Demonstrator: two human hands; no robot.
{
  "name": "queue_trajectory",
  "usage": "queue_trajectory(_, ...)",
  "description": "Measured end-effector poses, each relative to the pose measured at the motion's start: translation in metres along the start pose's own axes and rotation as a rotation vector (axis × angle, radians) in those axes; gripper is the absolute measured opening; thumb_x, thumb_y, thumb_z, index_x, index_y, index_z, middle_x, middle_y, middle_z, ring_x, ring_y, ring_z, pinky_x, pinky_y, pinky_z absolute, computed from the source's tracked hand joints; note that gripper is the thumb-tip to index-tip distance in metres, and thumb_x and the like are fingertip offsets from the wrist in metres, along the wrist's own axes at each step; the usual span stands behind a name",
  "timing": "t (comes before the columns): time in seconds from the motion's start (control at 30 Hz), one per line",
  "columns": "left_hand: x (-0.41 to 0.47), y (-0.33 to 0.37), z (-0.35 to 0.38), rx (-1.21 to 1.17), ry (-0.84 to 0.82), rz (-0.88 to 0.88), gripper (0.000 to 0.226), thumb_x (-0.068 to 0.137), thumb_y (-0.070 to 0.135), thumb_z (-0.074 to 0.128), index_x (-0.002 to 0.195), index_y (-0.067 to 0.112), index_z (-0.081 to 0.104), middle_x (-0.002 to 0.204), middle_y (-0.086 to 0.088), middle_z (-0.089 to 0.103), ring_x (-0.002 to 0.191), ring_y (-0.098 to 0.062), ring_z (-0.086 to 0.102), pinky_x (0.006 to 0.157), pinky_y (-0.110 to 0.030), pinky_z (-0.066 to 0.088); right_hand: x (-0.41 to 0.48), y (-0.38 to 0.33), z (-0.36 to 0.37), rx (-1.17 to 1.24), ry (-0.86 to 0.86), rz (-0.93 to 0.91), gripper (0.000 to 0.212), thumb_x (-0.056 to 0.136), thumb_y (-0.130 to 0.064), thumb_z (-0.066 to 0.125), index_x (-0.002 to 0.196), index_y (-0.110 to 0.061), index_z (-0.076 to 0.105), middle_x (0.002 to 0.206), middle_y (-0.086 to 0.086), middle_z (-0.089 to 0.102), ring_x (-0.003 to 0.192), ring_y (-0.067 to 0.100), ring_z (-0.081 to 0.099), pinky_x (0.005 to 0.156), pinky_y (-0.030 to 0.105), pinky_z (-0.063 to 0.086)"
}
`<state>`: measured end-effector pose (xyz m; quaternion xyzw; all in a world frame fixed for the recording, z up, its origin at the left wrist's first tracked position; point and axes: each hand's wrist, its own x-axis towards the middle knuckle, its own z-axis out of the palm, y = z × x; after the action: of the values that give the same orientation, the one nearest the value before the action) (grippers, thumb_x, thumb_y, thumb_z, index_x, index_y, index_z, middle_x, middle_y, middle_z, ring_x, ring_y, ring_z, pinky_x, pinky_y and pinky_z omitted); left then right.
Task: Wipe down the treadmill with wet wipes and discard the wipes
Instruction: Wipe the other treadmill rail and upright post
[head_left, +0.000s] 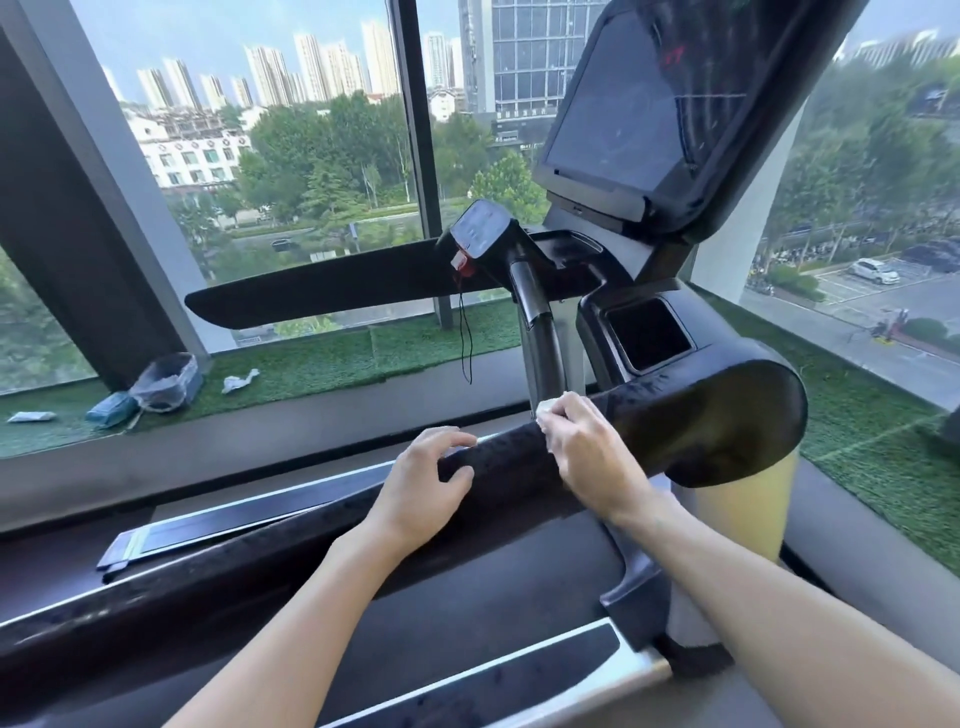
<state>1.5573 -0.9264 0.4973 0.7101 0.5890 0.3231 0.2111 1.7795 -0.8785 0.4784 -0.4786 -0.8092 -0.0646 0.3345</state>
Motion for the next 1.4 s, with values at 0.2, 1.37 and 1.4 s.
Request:
queue_trajectory(0.2,-0.020,-0.029,-0.027,0.165,0.040,-0.126,0.025,0.090,0.037,0.064,0.115,0.038,0.066,0.117,0.019,0.062,0.113,-0.009,0.056,0.107,-0.036,0.038,-0.003,0.013,-0.009,0.035,0.127,0.307,0.024,0.088,0.011,0.055,0.073,-0.007,0.060,0.084,0.004,0.053,0.071,0.021,0.056,0.068,0.026,0.047)
queue_trajectory(1.37,-0.078,-0.092,-0.093,0.025,0.100,-0.101,0.022,0.085,0.018,0.070,0.099,0.035,0.069,0.107,0.024,0.059,0.110,-0.008,0.053,0.104,-0.032,0.039,0.000,-0.105,0.025,0.093,0.082,0.291,0.014,0.090,0.005,0.063,0.096,-0.002,0.073,0.087,0.007,0.061,0.078,0.025,0.063,0.079,0.026,0.051)
queue_trajectory(1.4,-0.074,-0.086,-0.090,0.003,0.107,-0.087,0.022,0.086,0.019,0.069,0.103,0.034,0.069,0.108,0.024,0.059,0.110,-0.007,0.054,0.102,-0.029,0.040,-0.002,-0.111,0.027,0.131,0.050,0.263,0.015,0.089,0.005,0.064,0.095,-0.004,0.074,0.088,0.005,0.062,0.079,0.021,0.064,0.080,0.021,0.048)
